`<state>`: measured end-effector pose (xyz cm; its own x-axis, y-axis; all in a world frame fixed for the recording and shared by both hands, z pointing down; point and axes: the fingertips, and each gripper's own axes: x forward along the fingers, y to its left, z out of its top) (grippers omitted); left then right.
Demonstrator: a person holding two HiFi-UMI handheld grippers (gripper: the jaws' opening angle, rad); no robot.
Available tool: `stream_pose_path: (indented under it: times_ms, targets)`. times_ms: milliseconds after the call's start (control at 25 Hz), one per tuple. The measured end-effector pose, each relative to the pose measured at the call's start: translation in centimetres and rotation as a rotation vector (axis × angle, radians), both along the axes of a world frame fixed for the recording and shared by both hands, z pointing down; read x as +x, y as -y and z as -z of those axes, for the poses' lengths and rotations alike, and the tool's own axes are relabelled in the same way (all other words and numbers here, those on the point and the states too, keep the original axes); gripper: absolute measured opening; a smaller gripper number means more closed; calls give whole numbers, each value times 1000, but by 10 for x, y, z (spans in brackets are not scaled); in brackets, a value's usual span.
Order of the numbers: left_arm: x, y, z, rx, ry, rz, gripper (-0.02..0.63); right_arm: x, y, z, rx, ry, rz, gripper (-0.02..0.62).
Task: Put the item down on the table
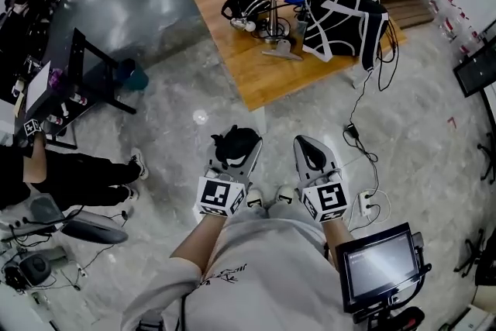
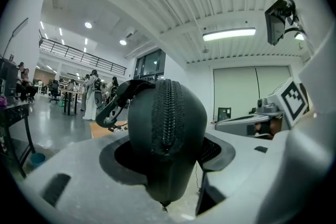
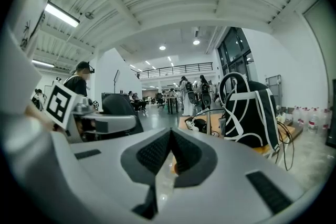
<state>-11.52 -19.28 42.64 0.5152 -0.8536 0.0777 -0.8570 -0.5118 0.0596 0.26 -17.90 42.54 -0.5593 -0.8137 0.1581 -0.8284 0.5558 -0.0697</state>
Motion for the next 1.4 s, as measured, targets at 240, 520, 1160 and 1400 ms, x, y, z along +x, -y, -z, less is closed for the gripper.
stream_pose_path:
  times_ms: [240,520,1160,1400]
  targets:
    - [-9,129,-81,-89,59,39,270,2,16,-25,-57,-24,-1,3]
    - [-4,244,-175,-179,181,70,270,-5,60,-47,-45,-38,-15,3]
    - [-7,300,-238,-224,247,106,270,-25,223,-203,-217,-106,-84,3]
    - [-1,317,-242,-260,273,61,281,-39,230,-210,-230,-100,-57,3]
